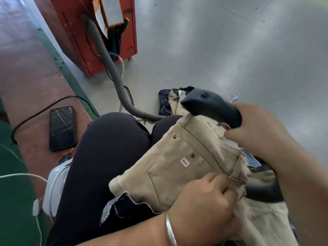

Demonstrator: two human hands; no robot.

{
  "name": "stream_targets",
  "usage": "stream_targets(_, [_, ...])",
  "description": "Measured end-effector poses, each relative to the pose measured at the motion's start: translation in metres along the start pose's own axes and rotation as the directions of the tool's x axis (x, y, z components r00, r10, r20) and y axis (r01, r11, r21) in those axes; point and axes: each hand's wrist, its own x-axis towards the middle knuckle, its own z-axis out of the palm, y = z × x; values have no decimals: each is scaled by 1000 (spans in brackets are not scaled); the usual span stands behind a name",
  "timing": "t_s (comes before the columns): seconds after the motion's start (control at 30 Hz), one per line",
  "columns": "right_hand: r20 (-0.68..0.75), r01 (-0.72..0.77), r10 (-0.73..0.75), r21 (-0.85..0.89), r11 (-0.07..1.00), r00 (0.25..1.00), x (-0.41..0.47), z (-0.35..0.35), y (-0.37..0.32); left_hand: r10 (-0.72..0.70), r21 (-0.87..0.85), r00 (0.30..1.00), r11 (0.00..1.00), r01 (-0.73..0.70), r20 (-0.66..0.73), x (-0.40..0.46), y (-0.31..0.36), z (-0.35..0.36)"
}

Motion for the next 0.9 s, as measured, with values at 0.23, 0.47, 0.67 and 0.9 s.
stream_targets(0.23, [-86,-49,67,202,978,994,-14,-31,59,-51,-18,999,999,51,-18,-2,-3,-2])
stream_targets(0.47, [186,-115,127,-73,991,974,-86,-12,131,-48,-33,998,998,46,-46,3,-4,1])
stream_targets(0.67, [167,-16,-2,104,995,986,-58,-6,61,-25,-48,996,999,21,-81,1,-5,5])
stream_targets(0.9, [6,-44,43,158,986,999,19,3,40,12,-46,1000,999,-11,28,-2,-5,3])
